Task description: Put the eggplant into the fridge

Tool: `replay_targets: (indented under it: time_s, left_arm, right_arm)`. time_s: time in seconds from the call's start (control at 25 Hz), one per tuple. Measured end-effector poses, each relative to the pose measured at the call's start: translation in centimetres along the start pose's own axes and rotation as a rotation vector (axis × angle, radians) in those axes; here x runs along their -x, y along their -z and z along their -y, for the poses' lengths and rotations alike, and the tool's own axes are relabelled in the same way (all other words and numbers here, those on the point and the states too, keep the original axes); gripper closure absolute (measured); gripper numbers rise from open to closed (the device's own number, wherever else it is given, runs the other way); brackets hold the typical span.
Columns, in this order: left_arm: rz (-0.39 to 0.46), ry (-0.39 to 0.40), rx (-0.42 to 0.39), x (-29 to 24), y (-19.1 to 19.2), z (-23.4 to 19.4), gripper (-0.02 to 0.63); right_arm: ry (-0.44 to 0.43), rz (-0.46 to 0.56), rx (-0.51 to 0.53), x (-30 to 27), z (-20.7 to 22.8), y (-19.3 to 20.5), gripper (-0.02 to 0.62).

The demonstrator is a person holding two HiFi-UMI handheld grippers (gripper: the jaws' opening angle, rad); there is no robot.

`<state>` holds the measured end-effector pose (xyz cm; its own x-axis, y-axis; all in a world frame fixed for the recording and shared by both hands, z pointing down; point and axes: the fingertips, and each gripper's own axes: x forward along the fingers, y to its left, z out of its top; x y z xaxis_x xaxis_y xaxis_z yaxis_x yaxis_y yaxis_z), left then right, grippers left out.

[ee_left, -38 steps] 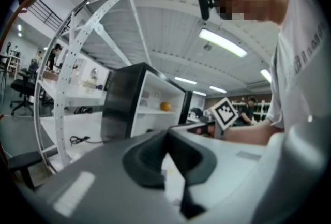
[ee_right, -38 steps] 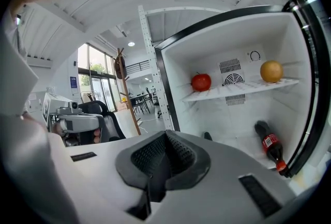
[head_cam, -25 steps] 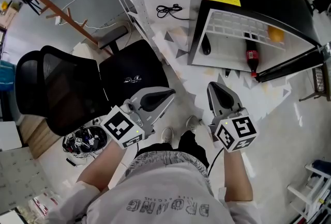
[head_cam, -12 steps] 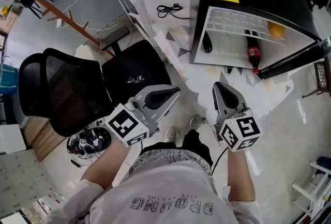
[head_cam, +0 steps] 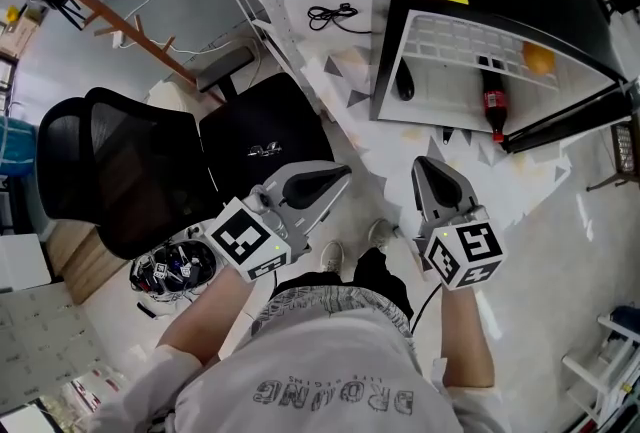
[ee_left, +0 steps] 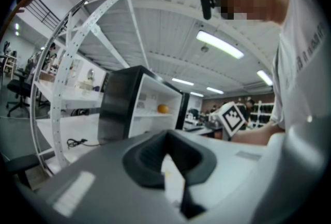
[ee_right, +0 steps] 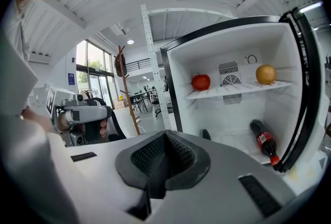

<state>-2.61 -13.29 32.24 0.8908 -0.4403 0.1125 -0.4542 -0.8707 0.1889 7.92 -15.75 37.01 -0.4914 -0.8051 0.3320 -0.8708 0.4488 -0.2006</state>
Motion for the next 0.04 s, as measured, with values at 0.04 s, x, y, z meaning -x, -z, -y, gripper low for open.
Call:
replay_targets:
  time_s: [0.04]
  left_arm:
    - [0.000,0.000,0.000,-0.04,-0.02,-0.01,0.600]
  right_arm:
    - [0.000,-0.003,0.002,-0.07,0.02,0.06,0.592]
